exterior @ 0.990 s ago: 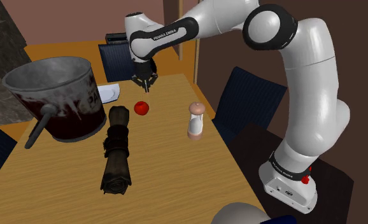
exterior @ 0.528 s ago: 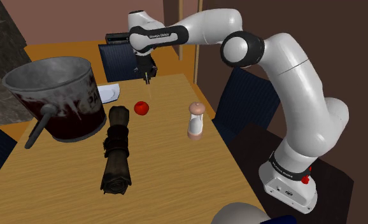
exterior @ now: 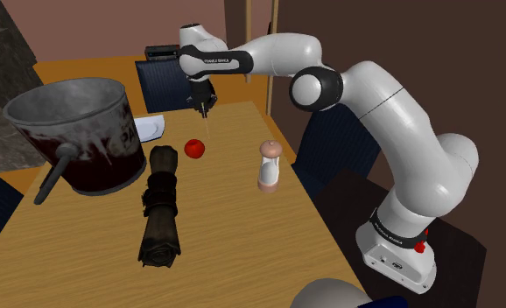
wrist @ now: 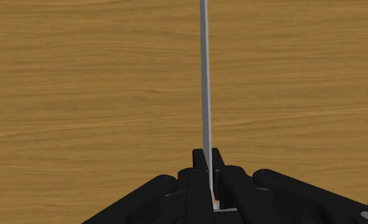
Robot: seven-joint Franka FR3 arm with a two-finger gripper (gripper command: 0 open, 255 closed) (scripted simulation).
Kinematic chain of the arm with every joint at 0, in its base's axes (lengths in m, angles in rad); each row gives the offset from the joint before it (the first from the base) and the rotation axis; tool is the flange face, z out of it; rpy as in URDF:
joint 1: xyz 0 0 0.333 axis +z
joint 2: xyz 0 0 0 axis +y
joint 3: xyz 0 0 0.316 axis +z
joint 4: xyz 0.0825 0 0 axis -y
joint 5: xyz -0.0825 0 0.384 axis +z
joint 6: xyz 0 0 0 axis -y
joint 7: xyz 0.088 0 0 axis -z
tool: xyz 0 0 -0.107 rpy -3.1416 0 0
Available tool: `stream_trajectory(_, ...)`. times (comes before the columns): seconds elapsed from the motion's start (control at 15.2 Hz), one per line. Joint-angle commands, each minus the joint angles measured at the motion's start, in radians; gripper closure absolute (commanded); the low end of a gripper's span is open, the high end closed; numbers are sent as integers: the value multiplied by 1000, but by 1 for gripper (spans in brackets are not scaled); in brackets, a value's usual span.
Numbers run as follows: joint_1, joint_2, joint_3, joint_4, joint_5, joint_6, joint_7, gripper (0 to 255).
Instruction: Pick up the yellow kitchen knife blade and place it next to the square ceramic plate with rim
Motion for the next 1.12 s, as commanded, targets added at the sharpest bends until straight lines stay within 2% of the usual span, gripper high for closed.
stream_trajectory(0.0,-6,0,0,-30,-2,29,4,255)
stream_trajectory(0.59,-20,22,-5,-112,-11,129,18,255)
stream_trajectory(1.06,-20,22,-5,-112,-11,128,18,255)
